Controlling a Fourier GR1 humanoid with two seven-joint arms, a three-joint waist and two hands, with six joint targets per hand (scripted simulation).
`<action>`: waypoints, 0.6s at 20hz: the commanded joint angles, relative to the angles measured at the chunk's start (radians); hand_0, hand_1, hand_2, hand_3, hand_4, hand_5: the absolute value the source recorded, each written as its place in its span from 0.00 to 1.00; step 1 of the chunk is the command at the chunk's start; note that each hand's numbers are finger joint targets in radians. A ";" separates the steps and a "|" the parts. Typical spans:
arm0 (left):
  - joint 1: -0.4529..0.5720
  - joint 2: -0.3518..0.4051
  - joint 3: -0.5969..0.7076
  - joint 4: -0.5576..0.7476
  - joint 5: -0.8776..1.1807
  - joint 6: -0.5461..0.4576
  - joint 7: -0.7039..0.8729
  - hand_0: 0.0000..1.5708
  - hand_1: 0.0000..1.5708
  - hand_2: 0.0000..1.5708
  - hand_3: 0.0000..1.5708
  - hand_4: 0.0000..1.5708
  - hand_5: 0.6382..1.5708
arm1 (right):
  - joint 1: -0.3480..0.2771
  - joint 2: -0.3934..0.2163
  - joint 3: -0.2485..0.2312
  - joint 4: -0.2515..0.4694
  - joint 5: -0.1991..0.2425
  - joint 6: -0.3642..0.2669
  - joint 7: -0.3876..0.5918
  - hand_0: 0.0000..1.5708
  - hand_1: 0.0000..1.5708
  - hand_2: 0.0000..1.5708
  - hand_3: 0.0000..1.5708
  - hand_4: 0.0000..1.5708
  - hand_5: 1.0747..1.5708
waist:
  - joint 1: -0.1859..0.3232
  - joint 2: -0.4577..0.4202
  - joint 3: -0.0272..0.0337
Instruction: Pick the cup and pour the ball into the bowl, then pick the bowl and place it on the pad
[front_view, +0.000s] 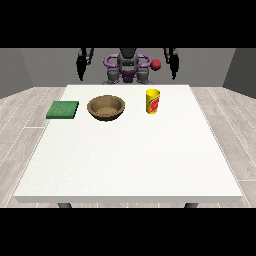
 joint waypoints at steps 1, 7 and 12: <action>-0.012 0.022 0.009 -0.060 0.006 -0.003 0.035 0.00 0.00 0.00 0.00 0.00 1.00 | -0.006 -0.022 -0.006 -0.056 -0.003 0.003 0.038 0.00 0.00 0.21 0.31 0.54 0.99 | -0.003 -0.153 -0.0073; -0.144 -0.111 0.034 -0.091 0.178 0.029 0.064 0.00 0.00 0.00 0.00 0.00 1.00 | -0.096 0.083 0.113 -0.114 -0.095 -0.092 0.069 0.00 0.00 0.21 0.31 0.54 0.99 | -0.011 -0.180 -0.0131; -0.236 -0.093 0.117 -0.052 0.213 0.056 0.095 0.00 0.00 0.00 0.00 0.00 1.00 | -0.154 0.087 0.265 -0.228 -0.089 -0.257 0.183 0.00 0.00 0.16 0.26 0.54 0.99 | -0.051 -0.147 -0.0118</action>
